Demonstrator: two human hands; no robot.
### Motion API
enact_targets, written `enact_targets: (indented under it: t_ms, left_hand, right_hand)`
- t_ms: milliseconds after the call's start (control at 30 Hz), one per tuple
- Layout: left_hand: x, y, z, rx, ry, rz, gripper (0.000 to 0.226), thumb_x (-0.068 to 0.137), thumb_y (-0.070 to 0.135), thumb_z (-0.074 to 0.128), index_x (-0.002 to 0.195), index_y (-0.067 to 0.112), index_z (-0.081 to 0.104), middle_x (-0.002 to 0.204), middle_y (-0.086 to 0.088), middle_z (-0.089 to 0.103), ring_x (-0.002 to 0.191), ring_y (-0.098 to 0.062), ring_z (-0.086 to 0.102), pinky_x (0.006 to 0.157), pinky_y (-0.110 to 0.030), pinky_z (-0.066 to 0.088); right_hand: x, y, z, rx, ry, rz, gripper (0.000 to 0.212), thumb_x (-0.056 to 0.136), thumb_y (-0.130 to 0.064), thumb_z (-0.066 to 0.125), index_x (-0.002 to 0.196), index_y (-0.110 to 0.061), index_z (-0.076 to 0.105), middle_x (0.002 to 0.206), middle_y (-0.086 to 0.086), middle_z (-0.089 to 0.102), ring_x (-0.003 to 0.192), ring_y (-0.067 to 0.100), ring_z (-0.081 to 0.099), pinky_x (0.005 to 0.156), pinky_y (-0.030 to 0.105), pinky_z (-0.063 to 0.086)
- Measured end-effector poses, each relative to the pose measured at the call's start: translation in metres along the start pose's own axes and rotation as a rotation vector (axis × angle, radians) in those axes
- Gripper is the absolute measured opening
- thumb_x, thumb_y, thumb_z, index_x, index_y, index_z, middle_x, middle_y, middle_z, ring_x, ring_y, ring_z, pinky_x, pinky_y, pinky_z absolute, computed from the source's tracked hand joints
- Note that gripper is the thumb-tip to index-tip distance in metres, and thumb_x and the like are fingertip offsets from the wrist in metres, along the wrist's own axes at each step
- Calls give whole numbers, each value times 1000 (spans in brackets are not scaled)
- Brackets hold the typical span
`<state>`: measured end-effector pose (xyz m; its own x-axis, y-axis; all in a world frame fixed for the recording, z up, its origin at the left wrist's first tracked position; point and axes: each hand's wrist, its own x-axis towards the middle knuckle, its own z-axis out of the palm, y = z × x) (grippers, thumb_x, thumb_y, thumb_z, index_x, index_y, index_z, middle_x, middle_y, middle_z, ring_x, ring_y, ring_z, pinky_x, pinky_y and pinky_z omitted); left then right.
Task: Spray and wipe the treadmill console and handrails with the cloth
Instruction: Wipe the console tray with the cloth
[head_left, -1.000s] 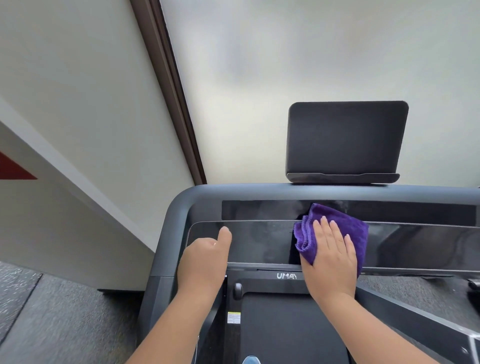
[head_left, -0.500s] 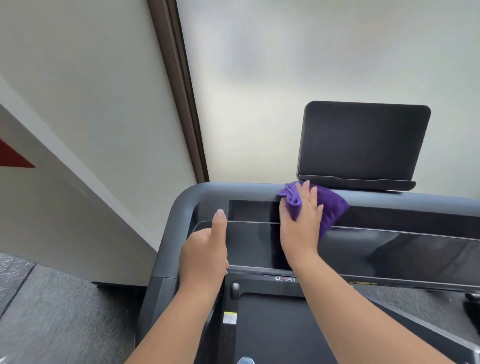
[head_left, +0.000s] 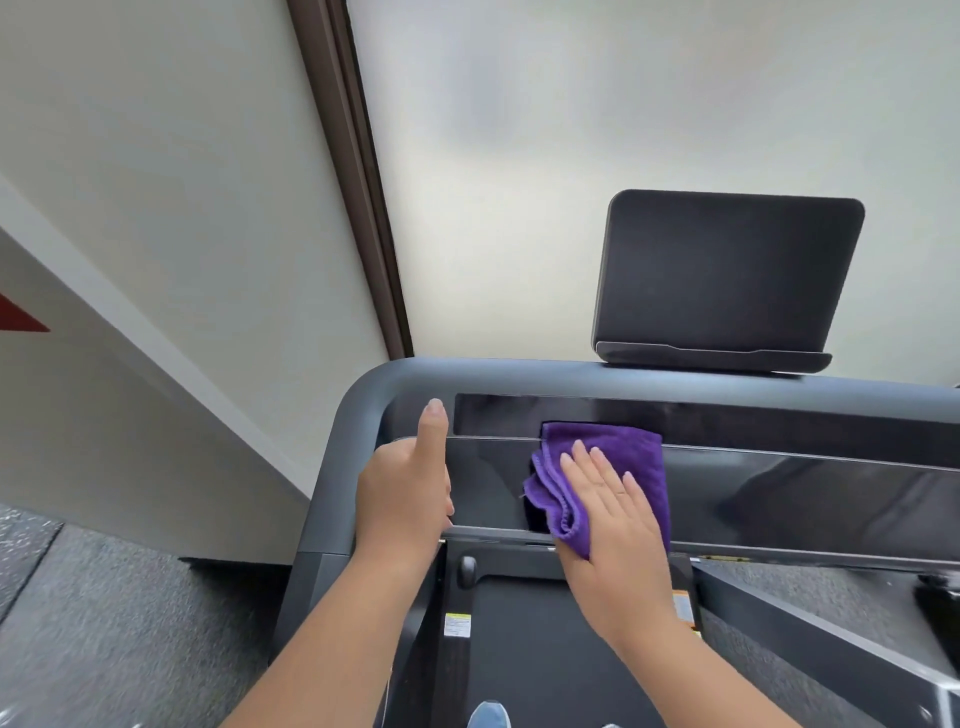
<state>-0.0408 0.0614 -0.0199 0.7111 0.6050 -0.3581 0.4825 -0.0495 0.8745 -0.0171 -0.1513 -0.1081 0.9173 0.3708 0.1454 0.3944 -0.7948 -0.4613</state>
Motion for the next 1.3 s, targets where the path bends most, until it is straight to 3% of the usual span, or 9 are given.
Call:
enact_targets:
  t_ms: [233,333,433,600,767,900,1100,1200,1300]
  left_hand:
    - [3,2,-11,-9,-63,-30,75,102,67,44,60,5,48,55,-10,51,49,-24,51,58,-32,50]
    - [2,2,-15,-19,-64,-23,78,90,77,43,59,6,48,52,-9,50,47,-22,50,62,-37,52]
    - [1,4,-17,-13,-51,-6,79,81,81,39,59,5,49,53,-10,51,47,-22,50,64,-38,52]
    - [1,3,-14,-22,-48,29,79,92,76,39,52,8,49,48,-10,53,46,-23,51,63,-40,51]
    - [0,-1,-10,-17,-63,18,77,103,67,42,59,5,53,52,-11,51,46,-22,52,62,-39,54]
    - [3,-3,-14,-4,-62,-17,78,94,75,41,59,6,50,51,-10,52,49,-24,53,65,-39,54]
    - [-1,-4,-21,19,-73,-39,75,103,68,41,62,5,49,57,-14,52,51,-25,52,61,-33,49]
    - [-3,-5,-24,-1,-87,-43,73,103,67,43,64,6,49,58,-14,49,52,-24,49,64,-35,49]
    - [-4,-2,-30,-23,-87,-46,71,103,65,44,66,6,51,61,-16,48,54,-25,49,59,-32,47]
  right_hand:
    - [93,-27,-8,265,263,575,62,106,-40,50,162,-19,34,174,-2,16,161,16,5,130,46,4]
    - [116,-52,4,219,231,466,63,106,-42,48,163,-19,31,175,-1,13,161,20,2,129,50,2]
    - [111,-80,20,114,-13,157,70,107,-45,45,167,-22,18,176,-4,3,161,16,-7,129,42,-5]
    - [52,-84,34,0,-296,-172,78,97,-36,50,167,-27,16,174,-11,-1,158,2,-10,128,35,-9]
    - [-2,-47,22,-27,-147,-129,77,88,-42,53,162,-29,36,171,-13,19,159,4,8,128,32,-1]
    - [4,-21,10,1,17,134,76,96,-31,66,163,-25,32,171,-12,16,160,7,7,130,32,1]
    - [86,-36,2,87,216,521,69,106,-40,49,164,-13,26,175,2,13,162,19,4,131,43,2]
    - [114,-59,7,104,250,508,70,106,-43,49,164,-12,25,175,4,11,162,23,3,130,47,2]
    - [132,-89,18,86,128,295,71,107,-47,46,165,-14,21,176,2,8,162,20,-1,129,43,-3]
